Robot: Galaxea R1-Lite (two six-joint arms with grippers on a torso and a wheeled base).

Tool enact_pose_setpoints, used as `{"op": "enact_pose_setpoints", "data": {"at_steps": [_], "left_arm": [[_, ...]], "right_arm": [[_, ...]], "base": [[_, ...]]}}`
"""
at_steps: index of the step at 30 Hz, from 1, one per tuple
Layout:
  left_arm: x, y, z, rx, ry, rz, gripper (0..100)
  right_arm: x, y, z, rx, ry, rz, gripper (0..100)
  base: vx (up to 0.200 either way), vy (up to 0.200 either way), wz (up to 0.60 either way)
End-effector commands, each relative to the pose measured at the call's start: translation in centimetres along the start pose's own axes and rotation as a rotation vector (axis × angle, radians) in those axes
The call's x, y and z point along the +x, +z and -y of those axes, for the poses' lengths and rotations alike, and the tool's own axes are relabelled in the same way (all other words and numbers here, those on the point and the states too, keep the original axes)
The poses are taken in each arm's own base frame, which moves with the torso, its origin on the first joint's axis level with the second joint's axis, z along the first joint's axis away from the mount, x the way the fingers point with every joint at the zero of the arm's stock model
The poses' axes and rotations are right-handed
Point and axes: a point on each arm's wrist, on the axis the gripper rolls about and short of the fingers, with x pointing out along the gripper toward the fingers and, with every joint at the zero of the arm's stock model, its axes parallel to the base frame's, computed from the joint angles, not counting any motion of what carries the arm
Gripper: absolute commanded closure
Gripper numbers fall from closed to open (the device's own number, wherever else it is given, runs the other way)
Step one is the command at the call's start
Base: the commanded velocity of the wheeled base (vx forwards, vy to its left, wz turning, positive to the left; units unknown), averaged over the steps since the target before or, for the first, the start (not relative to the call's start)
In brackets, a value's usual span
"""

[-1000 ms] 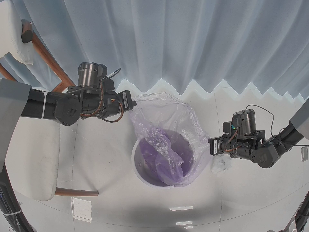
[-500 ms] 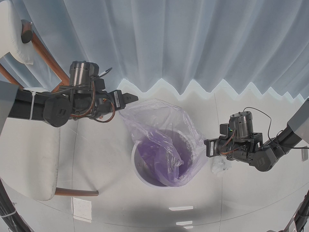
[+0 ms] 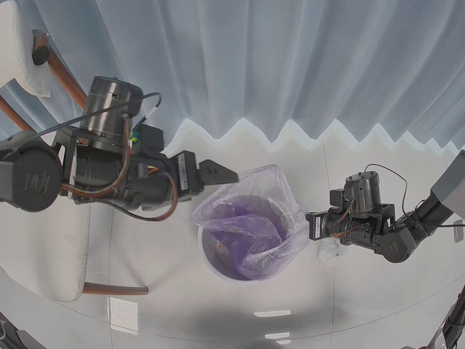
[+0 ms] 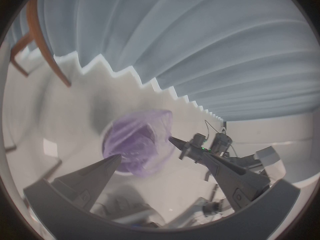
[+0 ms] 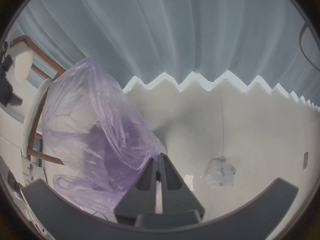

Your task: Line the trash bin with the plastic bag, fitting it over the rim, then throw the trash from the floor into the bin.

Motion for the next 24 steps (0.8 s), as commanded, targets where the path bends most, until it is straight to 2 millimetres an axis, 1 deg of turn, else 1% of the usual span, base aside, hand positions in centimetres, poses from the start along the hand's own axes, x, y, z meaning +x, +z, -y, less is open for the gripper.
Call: {"op": "enact_pose_setpoints", "data": {"at_steps": [1, 3, 4, 5, 6, 7, 11, 12, 13, 14, 16, 18, 19, 20, 22, 24], "left_arm": [[3.4, -3.8, 2.4, -0.134, -0.023, -0.175, 0], [4.9, -4.5, 2.0, -0.187, 0.005, -0.216, 0], [5.0, -4.6, 2.0, -0.189, 0.007, -0.22, 0], [6.2, -5.4, 1.7, -0.212, 0.035, -0.254, 0], [6.5, -5.6, 1.5, -0.216, 0.043, -0.264, 0], [7.4, -6.4, 1.2, -0.223, 0.068, -0.292, 0], [8.9, -8.0, 0.6, -0.218, 0.115, -0.345, 0], [8.9, -8.0, 0.5, -0.219, 0.117, -0.347, 0], [9.6, -8.7, 0.2, -0.213, 0.138, -0.366, 0], [9.8, -8.8, 0.1, -0.211, 0.143, -0.369, 0], [10.8, -9.2, -0.4, -0.208, 0.172, -0.374, 0], [11.7, -9.1, -0.8, -0.205, 0.209, -0.352, 0], [11.9, -9.1, -0.8, -0.203, 0.212, -0.347, 0], [12.4, -8.5, -0.8, -0.21, 0.222, -0.317, 0], [12.4, -7.6, -0.5, -0.227, 0.209, -0.289, 0], [12.5, -7.0, -0.8, -0.247, 0.213, -0.27, 0]], "right_arm": [[-0.1, -0.4, -0.1, -0.002, 0.005, 0.007, 100], [-0.1, -0.6, -0.1, -0.002, 0.006, 0.013, 100], [-0.1, -0.6, -0.1, -0.003, 0.006, 0.014, 100], [-0.1, -0.8, 0.0, -0.001, 0.004, 0.013, 100], [-0.1, -0.8, 0.0, -0.001, 0.004, 0.013, 100], [-0.2, -0.9, 0.0, -0.001, 0.004, 0.008, 100], [-0.2, -1.1, 0.1, 0.0, 0.003, 0.002, 100], [-0.2, -1.1, 0.1, 0.0, 0.003, 0.002, 100], [-0.2, -1.1, 0.1, 0.0, 0.003, 0.002, 100], [-0.2, -1.1, 0.0, -0.001, 0.004, 0.002, 100], [-0.2, -1.0, 0.0, -0.002, 0.004, 0.004, 100], [-0.2, -1.0, 0.0, -0.002, 0.004, 0.004, 100], [-0.2, -1.0, 0.0, -0.002, 0.005, 0.007, 100], [-0.2, -1.1, 0.0, -0.002, 0.004, 0.004, 100], [-0.3, -1.2, 0.0, -0.002, 0.003, -0.001, 100], [-0.4, -1.4, 0.1, -0.002, 0.003, -0.001, 100]], "base": [[0.0, 0.0, 0.0], [0.0, 0.0, 0.0], [0.0, 0.0, 0.0], [0.0, 0.0, 0.0], [0.0, 0.0, 0.0], [0.0, 0.0, 0.0], [0.0, 0.0, 0.0], [0.0, 0.0, 0.0], [0.0, 0.0, 0.0], [0.0, 0.0, 0.0], [0.0, 0.0, 0.0], [0.0, 0.0, 0.0], [0.0, 0.0, 0.0], [0.0, 0.0, 0.0], [0.0, 0.0, 0.0], [0.0, 0.0, 0.0]]}}
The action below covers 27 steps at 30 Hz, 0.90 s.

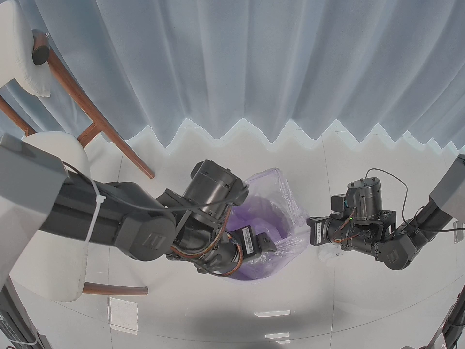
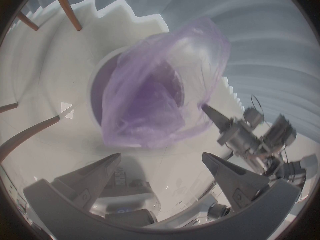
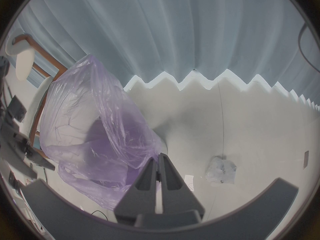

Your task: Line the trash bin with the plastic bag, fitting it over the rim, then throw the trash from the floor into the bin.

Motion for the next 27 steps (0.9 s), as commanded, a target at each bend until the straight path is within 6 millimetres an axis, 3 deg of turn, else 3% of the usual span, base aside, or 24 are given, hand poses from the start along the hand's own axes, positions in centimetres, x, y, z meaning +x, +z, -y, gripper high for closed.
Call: {"op": "enact_pose_setpoints", "data": {"at_steps": [1, 8, 17, 25, 26, 27], "left_arm": [[1.2, 1.5, -0.3, -0.044, 0.014, 0.027, 0], [1.6, 3.9, -1.0, -0.101, 0.01, 0.073, 0], [3.7, 5.8, 0.2, -0.125, -0.023, 0.115, 0], [3.4, 7.8, -1.6, -0.18, 0.005, 0.156, 0], [3.1, 8.1, -1.9, -0.187, 0.008, 0.167, 100], [2.9, 8.3, -2.0, -0.191, 0.008, 0.175, 100]], "right_arm": [[-0.2, -0.3, 0.1, -0.001, 0.001, 0.001, 100], [-0.2, -0.2, -0.1, -0.005, 0.009, 0.034, 100], [-0.7, -0.5, -0.6, -0.013, 0.025, 0.032, 100], [-1.2, -0.4, -0.7, -0.013, 0.029, 0.037, 100], [-1.2, -0.5, -0.7, -0.013, 0.028, 0.033, 100], [-1.2, -0.5, -0.6, -0.012, 0.027, 0.033, 100]], "base": [[0.0, 0.0, 0.0], [0.0, 0.0, 0.0], [0.0, 0.0, 0.0], [0.0, 0.0, 0.0], [0.0, 0.0, 0.0], [0.0, 0.0, 0.0]]}}
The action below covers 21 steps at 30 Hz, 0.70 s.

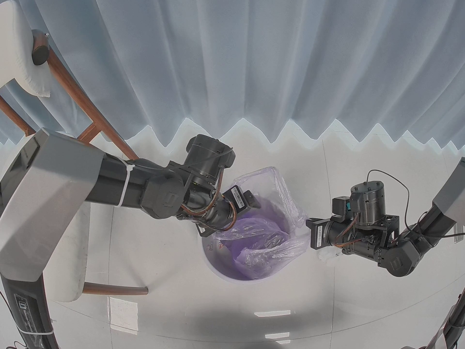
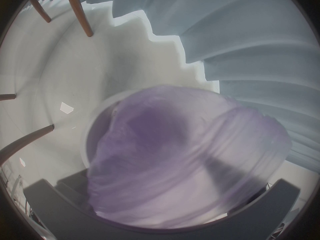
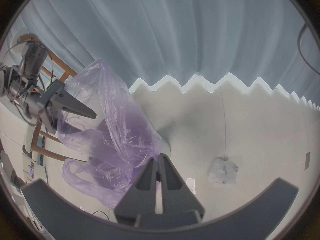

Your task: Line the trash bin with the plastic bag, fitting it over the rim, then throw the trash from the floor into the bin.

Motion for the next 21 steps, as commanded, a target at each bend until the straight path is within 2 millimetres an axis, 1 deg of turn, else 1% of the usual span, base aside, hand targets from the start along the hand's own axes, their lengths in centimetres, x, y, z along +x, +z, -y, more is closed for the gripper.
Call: {"op": "enact_pose_setpoints", "data": {"at_steps": [1, 4, 5, 6, 7, 8, 9, 12, 16, 17, 18, 19, 20, 21], "left_arm": [[-0.1, 1.0, -0.7, -0.018, 0.012, 0.021, 100], [-2.8, 2.1, -0.2, -0.01, -0.026, 0.063, 100], [-3.6, 2.5, -0.4, -0.007, -0.03, 0.068, 100], [-4.2, 2.9, -0.7, 0.006, -0.019, 0.071, 100], [-4.3, 3.0, -0.8, 0.007, -0.016, 0.072, 100], [-5.1, 4.0, -1.7, 0.041, 0.022, 0.074, 100], [-5.5, 4.6, -2.2, 0.062, 0.041, 0.075, 100], [-6.7, 5.8, -3.1, 0.065, 0.039, 0.064, 100], [-7.4, 6.8, -3.9, 0.043, 0.022, 0.068, 100], [-7.4, 6.9, -3.9, 0.042, 0.022, 0.069, 100], [-7.6, 7.6, -4.1, 0.035, 0.019, 0.088, 100], [-7.7, 7.7, -4.1, 0.033, 0.018, 0.091, 100], [-7.8, 8.3, -4.1, 0.029, 0.014, 0.106, 100], [-7.5, 8.6, -4.3, 0.023, 0.016, 0.107, 100]], "right_arm": [[-0.2, 0.0, 0.0, 0.0, 0.001, 0.002, 100], [-0.1, 0.5, 0.3, 0.007, -0.005, 0.017, 100], [0.0, 0.6, 0.7, 0.015, -0.011, 0.019, 100], [0.3, 0.6, 1.3, 0.023, -0.018, 0.014, 100], [0.3, 0.7, 1.4, 0.025, -0.018, 0.016, 100], [0.7, 0.9, 2.4, 0.04, -0.006, 0.007, 100], [1.1, 1.3, 3.0, 0.049, 0.008, 0.015, 100], [2.2, 2.4, 4.4, 0.068, 0.002, 0.041, 100], [3.5, 4.1, 5.7, 0.086, -0.002, 0.053, 100], [3.6, 4.1, 5.8, 0.087, -0.001, 0.051, 100], [4.2, 4.6, 6.5, 0.099, -0.009, 0.03, 100], [4.3, 4.7, 6.6, 0.101, -0.01, 0.028, 100], [4.9, 5.0, 7.1, 0.108, -0.02, 0.013, 100], [5.3, 5.4, 7.3, 0.11, -0.023, 0.007, 100]], "base": [[0.0, 0.0, 0.0], [0.0, 0.0, 0.0], [0.0, 0.0, 0.0], [0.0, 0.0, 0.0], [0.0, 0.0, 0.0], [0.0, 0.0, 0.0], [0.0, 0.0, 0.0], [0.0, 0.0, 0.0], [0.0, 0.0, 0.0], [0.0, 0.0, 0.0], [0.0, 0.0, 0.0], [0.0, 0.0, 0.0], [0.0, 0.0, 0.0], [0.0, 0.0, 0.0]]}}
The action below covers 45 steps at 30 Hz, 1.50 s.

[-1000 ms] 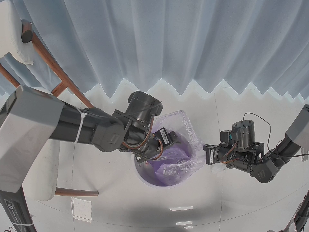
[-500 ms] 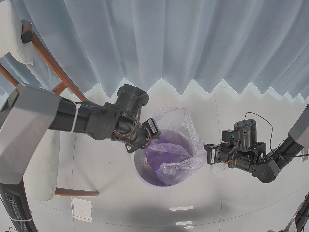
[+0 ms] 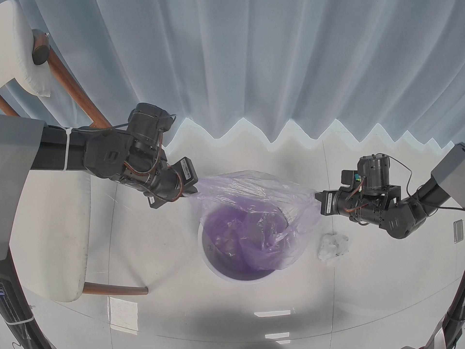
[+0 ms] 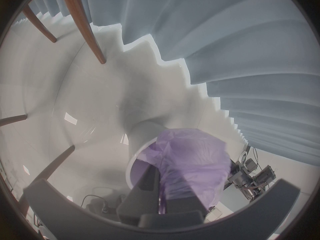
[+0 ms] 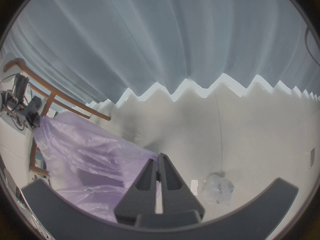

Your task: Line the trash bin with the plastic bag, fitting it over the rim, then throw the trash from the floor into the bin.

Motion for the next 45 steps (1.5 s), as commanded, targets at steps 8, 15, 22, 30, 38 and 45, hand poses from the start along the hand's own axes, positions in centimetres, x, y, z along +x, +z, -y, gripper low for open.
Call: {"op": "enact_pose_setpoints", "data": {"at_steps": [8, 15, 22, 30, 38, 45], "left_arm": [[1.7, 3.0, -1.7, -0.048, 0.004, 0.044, 100], [3.6, 4.0, -2.3, -0.102, -0.017, 0.025, 100], [4.9, 4.1, -3.4, -0.128, 0.006, 0.012, 100], [5.3, 2.9, -4.5, -0.141, 0.042, -0.037, 100], [5.8, 1.4, -5.8, -0.155, 0.052, -0.123, 100], [7.1, 1.8, -5.8, -0.145, 0.007, -0.073, 100]], "right_arm": [[5.5, 2.4, 2.1, 0.025, -0.027, -0.018, 100], [7.7, 2.6, 2.0, 0.022, -0.028, -0.043, 100], [8.8, 1.8, 2.2, 0.02, -0.04, -0.06, 100], [9.2, 0.4, 2.5, 0.022, -0.048, -0.102, 100], [8.9, -1.3, 2.7, 0.026, -0.055, -0.156, 100], [9.0, -1.3, 2.3, 0.022, -0.046, -0.152, 100]], "base": [[0.0, 0.0, 0.0], [0.0, 0.0, 0.0], [0.0, 0.0, 0.0], [0.0, 0.0, 0.0], [0.0, 0.0, 0.0], [0.0, 0.0, 0.0]]}}
